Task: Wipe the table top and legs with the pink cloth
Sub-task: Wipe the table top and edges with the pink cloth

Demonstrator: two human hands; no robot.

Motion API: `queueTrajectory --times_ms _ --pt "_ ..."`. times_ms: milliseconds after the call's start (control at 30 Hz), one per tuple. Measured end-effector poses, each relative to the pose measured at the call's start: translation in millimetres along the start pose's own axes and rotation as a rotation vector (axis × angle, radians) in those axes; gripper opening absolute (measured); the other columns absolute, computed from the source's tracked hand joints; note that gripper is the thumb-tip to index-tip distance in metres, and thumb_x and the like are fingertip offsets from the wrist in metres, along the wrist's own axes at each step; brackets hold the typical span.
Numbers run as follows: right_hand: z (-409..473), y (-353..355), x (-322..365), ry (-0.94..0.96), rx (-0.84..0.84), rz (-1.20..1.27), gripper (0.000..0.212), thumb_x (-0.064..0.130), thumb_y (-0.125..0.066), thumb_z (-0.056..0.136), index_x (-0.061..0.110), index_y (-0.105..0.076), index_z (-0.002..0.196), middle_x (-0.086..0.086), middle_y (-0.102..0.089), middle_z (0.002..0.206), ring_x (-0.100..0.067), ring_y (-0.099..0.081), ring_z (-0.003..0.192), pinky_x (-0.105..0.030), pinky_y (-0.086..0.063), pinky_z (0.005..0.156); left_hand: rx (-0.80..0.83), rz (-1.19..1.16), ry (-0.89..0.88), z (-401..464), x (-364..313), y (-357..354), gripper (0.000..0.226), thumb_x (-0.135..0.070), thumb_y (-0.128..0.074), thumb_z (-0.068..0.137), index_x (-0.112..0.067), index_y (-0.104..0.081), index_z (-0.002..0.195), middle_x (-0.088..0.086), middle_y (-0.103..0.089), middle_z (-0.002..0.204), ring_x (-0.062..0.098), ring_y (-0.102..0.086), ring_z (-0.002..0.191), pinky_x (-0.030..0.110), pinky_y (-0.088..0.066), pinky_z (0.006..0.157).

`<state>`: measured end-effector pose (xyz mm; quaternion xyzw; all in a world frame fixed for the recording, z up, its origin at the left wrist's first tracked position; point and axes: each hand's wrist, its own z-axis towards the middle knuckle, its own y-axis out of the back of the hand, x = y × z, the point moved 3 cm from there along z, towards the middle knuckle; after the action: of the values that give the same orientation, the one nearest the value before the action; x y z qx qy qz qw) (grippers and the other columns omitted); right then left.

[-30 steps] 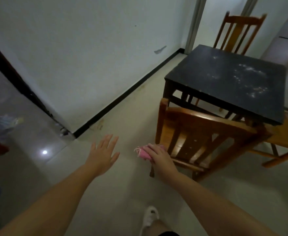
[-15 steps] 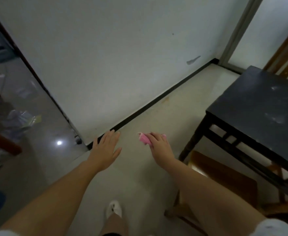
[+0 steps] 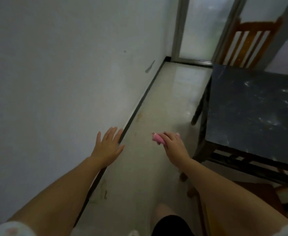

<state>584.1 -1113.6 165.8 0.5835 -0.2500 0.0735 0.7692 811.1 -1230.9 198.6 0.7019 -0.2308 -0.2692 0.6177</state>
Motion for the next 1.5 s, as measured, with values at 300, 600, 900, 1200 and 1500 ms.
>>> queueTrajectory --times_ms 300,600,900,1200,1500 --pt "130.5 34.0 -130.3 -0.260 -0.085 -0.033 0.038 0.015 -0.053 0.079 0.012 -0.062 0.116 -0.014 -0.064 0.112 -0.037 -0.061 0.101 -0.052 -0.048 0.085 0.024 0.097 -0.321 245.0 -61.7 5.7 0.087 -0.060 0.015 0.067 -0.023 0.008 0.146 0.001 0.003 0.156 0.014 0.004 0.143 0.046 0.007 0.112" --pt "181.1 127.6 -264.8 -0.629 -0.192 -0.104 0.051 0.009 -0.049 0.092 0.024 -0.037 0.140 -0.003 -0.036 0.146 -0.024 -0.026 0.138 -0.044 -0.020 0.115 0.097 0.092 -0.634 448.4 -198.6 16.9 0.064 -0.053 -0.013 0.092 -0.025 0.006 0.146 0.000 0.004 0.156 0.016 0.004 0.143 0.046 0.004 0.113" --pt "140.6 169.3 -356.1 -1.237 -0.475 -0.138 0.049 0.013 -0.044 0.095 0.023 -0.035 0.142 -0.001 -0.034 0.149 -0.020 -0.027 0.138 -0.038 -0.018 0.115 0.220 0.234 -1.243 566.8 -426.2 -10.5 0.062 -0.050 -0.020 0.096 -0.025 0.006 0.147 -0.001 0.004 0.156 0.015 0.008 0.143 0.044 0.008 0.113" --pt "73.7 186.4 -365.2 -1.687 -0.994 -0.047 0.035 0.012 -0.042 0.095 0.023 -0.051 0.127 0.001 -0.057 0.125 -0.013 -0.051 0.119 -0.044 -0.029 0.112 0.299 0.313 -1.818 555.4 -583.3 -47.2 0.084 -0.060 0.009 0.072 -0.023 0.001 0.147 -0.001 -0.003 0.156 0.015 0.004 0.143 0.046 0.003 0.113" --pt "-46.9 248.8 -464.3 -1.703 -1.202 -0.017 0.034 0.016 -0.037 0.097 0.029 -0.054 0.123 0.002 -0.058 0.125 -0.011 -0.054 0.116 -0.036 -0.043 0.104 0.316 0.289 -1.933 503.6 -725.6 -97.8 0.060 -0.047 -0.019 0.096 -0.021 -0.002 0.148 0.000 -0.004 0.156 0.015 0.002 0.143 0.044 0.005 0.113"
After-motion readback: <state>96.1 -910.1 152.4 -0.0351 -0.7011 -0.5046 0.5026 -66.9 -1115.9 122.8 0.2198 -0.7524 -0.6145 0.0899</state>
